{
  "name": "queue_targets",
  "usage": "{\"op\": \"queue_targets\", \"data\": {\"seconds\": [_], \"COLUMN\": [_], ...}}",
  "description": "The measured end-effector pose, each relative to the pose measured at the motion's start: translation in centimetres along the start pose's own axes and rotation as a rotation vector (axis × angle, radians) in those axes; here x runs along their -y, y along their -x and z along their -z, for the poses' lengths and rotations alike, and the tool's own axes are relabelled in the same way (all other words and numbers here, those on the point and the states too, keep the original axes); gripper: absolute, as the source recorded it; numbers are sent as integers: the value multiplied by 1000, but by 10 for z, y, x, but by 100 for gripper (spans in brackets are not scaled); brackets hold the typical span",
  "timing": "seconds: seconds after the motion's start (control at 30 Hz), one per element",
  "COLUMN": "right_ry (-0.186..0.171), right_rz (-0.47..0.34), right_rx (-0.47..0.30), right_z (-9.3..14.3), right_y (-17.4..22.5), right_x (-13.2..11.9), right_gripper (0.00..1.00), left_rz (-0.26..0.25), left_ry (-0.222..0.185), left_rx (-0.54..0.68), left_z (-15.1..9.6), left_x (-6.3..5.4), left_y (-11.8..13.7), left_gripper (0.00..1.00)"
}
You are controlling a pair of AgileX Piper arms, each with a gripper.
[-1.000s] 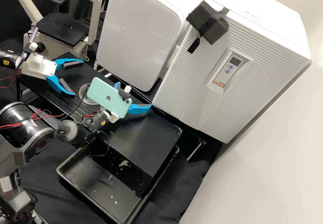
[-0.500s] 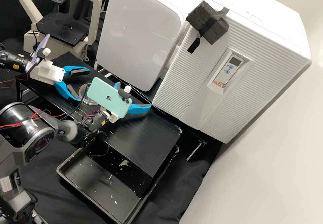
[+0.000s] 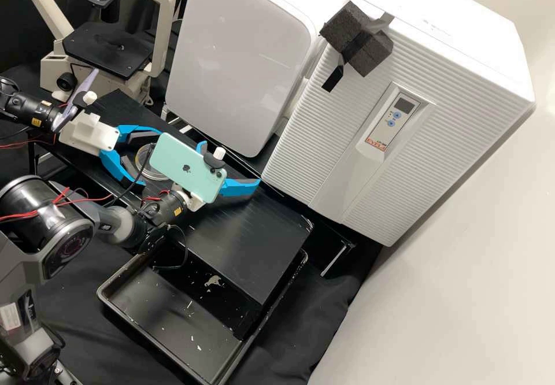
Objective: Place the petri dish on the microscope
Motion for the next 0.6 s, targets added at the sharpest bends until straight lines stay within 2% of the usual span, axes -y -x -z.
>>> {"op": "queue_targets", "data": {"seconds": [0.07,0.2,0.3,0.4,0.6], "right_ry": [0,0,0,0,0], "right_rz": [0,0,0,0,0], "right_rx": [0,0,0,0,0], "right_z": [0,0,0,0,0], "right_y": [0,0,0,0,0], "right_x": [0,0,0,0,0], "right_gripper": [100,100,100,100,100], "left_rz": [-2,-2,2,-1,0], "left_ry": [19,15,35,37,76], "left_rx": [0,3,5,7,12], "left_z": [1,3,4,5,5], "left_x": [-1,0,1,0,-1], "left_y": [-2,-5,-8,-10,-11], "left_gripper": [100,100,100,100,100]}}
